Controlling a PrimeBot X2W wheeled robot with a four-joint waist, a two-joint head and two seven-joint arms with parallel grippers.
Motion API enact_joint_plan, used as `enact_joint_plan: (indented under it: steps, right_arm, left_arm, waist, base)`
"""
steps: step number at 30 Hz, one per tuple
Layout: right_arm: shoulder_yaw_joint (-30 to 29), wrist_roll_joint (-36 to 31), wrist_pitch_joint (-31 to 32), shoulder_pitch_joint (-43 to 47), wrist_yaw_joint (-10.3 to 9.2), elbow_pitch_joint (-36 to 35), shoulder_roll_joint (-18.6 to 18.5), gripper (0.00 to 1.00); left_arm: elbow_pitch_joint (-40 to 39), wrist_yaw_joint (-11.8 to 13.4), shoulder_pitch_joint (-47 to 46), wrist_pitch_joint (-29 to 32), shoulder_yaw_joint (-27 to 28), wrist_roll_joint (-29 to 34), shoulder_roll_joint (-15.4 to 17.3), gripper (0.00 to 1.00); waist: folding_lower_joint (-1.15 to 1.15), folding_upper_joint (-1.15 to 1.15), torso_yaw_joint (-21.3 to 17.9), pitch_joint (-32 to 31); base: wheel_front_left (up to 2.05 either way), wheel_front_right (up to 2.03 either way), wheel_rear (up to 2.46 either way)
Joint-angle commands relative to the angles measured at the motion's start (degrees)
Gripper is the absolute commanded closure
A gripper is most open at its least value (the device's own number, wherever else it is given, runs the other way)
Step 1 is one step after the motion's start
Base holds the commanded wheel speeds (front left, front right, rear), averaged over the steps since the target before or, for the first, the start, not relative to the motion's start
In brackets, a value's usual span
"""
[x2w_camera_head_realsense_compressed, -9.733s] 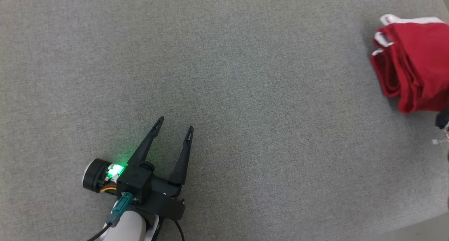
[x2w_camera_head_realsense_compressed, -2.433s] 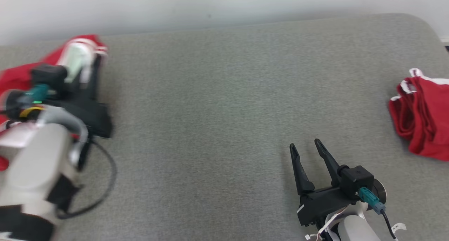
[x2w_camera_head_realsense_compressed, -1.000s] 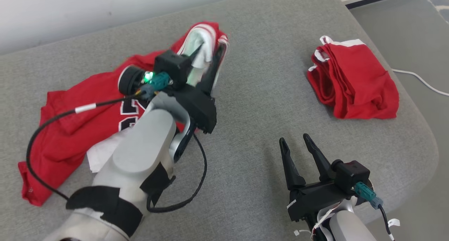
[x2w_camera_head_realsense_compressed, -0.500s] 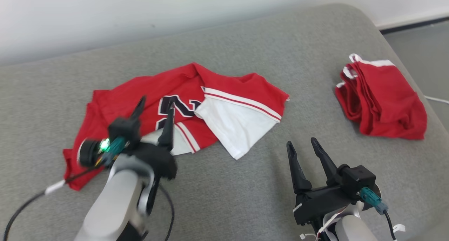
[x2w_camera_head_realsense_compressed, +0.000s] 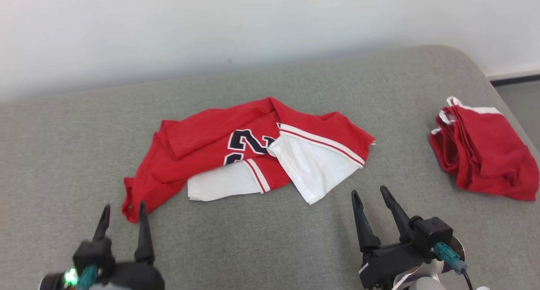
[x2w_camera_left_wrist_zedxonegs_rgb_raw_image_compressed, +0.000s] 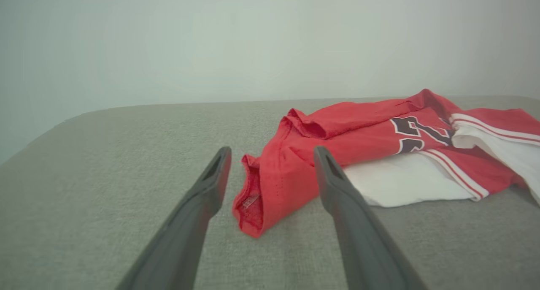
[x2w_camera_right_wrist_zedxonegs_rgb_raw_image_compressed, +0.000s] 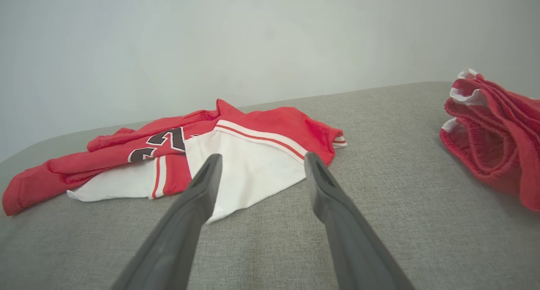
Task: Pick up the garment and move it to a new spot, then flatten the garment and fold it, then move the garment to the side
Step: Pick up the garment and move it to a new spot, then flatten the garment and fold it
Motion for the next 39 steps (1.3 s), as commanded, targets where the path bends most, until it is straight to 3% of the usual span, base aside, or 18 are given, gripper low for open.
enact_joint_plan:
  steps: [1,8,17,32,39]
  right_arm:
    - [0.02,-0.31,0.02,0.91,-0.13,0.03,0.09,0.0]
    - [-0.37,-1.27,0.02,2.56,-0.13,1.06,0.09,0.0]
    - [-0.16,-1.56,0.02,3.8,-0.13,2.47,0.08,0.0]
    - [-0.08,-2.06,0.02,3.96,-0.13,2.81,0.09,0.0]
    - [0.36,-3.24,0.02,2.03,-0.13,2.95,0.08,0.0]
  left_arm:
    - [-1.18,-0.18,1.96,-0.18,1.11,0.9,-0.35,0.0]
    - [-5.34,-0.75,10.69,-0.18,6.21,3.93,-2.81,0.0]
    - [-6.93,-2.91,16.02,-0.18,8.84,7.4,-4.41,0.0]
    - [-6.34,-5.04,15.54,-0.18,9.21,9.57,-5.3,0.0]
    - [-6.03,-5.57,13.25,-0.18,7.02,9.85,-5.52,0.0]
  waist:
    - [0.01,0.0,1.63,-1.64]
    - [0.01,0.0,3.47,-3.51]
    - [0.01,0.0,4.94,-4.99]
    - [0.01,0.0,6.24,-4.2]
    - [0.01,0.0,6.99,-0.7]
  base:
    - [0.0,0.0,0.0]
    - [0.0,0.0,0.0]
    - [0.0,0.0,0.0]
    - [0.0,0.0,0.0]
    - [0.0,0.0,0.0]
